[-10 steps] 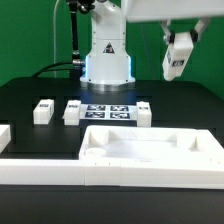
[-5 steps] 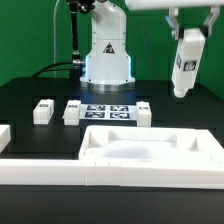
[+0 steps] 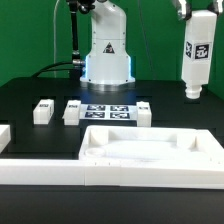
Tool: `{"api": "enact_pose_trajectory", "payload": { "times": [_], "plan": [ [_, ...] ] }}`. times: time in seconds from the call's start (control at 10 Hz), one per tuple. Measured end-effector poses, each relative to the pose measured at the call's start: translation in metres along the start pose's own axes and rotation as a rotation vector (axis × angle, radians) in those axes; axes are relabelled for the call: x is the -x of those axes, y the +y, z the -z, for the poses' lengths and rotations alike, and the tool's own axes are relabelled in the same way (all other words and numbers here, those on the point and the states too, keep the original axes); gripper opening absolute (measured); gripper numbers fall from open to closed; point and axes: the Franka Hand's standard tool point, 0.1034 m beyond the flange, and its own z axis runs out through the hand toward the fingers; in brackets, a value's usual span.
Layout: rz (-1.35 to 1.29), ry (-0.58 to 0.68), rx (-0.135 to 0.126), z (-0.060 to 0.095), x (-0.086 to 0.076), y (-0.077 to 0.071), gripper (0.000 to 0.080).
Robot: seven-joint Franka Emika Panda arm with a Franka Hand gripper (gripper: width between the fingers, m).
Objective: Assemble desk
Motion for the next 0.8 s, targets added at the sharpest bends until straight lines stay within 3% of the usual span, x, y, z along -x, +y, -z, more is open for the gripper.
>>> {"api": "enact_pose_trajectory", "payload": {
  "times": [0.1, 0.3, 0.5, 0.8],
  "plan": [
    [0.003, 0.078, 0.003, -0.003, -0.002, 0.0, 0.029],
    [0.009, 0.217, 0.003, -0.029, 0.007, -0.004, 0.029],
    [0.033, 0.199, 0.002, -0.038, -0.001, -0.012, 0.029],
    [0.074, 0.186, 0.017, -0.053, 0.012, -0.008, 0.029]
  ]
}}
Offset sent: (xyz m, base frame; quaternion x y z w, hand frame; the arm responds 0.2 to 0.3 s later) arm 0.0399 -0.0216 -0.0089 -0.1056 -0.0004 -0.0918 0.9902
